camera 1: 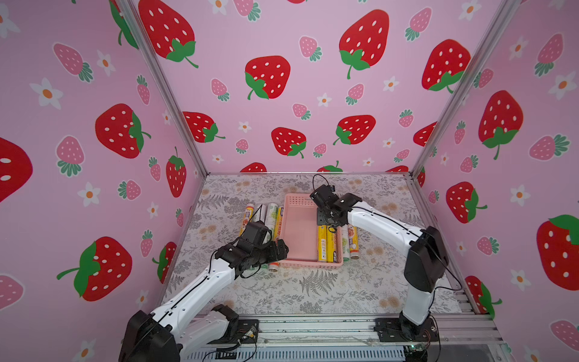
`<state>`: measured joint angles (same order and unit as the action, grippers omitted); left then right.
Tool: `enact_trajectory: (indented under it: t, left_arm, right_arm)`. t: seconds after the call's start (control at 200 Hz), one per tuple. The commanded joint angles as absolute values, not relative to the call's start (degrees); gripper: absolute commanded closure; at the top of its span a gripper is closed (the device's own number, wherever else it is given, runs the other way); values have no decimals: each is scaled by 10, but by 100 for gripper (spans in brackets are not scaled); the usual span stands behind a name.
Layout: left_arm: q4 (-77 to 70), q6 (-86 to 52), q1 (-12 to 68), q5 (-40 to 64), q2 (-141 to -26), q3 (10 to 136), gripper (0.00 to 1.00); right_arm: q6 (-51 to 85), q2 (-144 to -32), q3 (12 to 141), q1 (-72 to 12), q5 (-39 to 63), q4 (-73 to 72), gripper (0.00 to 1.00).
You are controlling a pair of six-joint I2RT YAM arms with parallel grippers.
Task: Put the plastic wrap into the basket
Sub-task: Place the plastic wrap in the basket, then pick up the plastic wrap from the center of the board.
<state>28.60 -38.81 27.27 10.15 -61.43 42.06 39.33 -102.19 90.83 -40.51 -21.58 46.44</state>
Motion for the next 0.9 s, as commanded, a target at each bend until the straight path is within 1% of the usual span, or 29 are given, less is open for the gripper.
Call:
enact_trajectory:
  t: [0.0,0.075,0.17,0.225,0.31,0.415,0.445,0.595,0.895]
  left_arm:
    - [304,-381,275,128,-626,459,0]
    - [308,-384,281,129,-631,468,0]
    - [310,-388,289,129,-634,478,0]
    - [309,-392,292,122,-635,482,0]
    - [300,-401,293,107,-635,483,0]
    - [294,-407,292,82,-636,486,0]
    - [295,-408,292,58,-634,486,0]
    - [306,-401,285,31,-638,498,1]
    - [309,-395,278,34,-669,516,0]
  right_arm:
    - [396,-941,844,-373,-205,474,39]
    - [395,-891,776,-343,-198,467,39]
    - [380,-849,697,-293,-139,452,40]
    - [365,-836,659,-274,-112,420,40]
    - [344,-836,618,-258,-62,390,40]
    - [327,-863,599,-246,-18,353,40]
    - [322,-876,599,-242,-10,348,40]
    - [316,-917,607,-231,-20,335,40]
    - [317,-964,614,-216,-51,324,40]
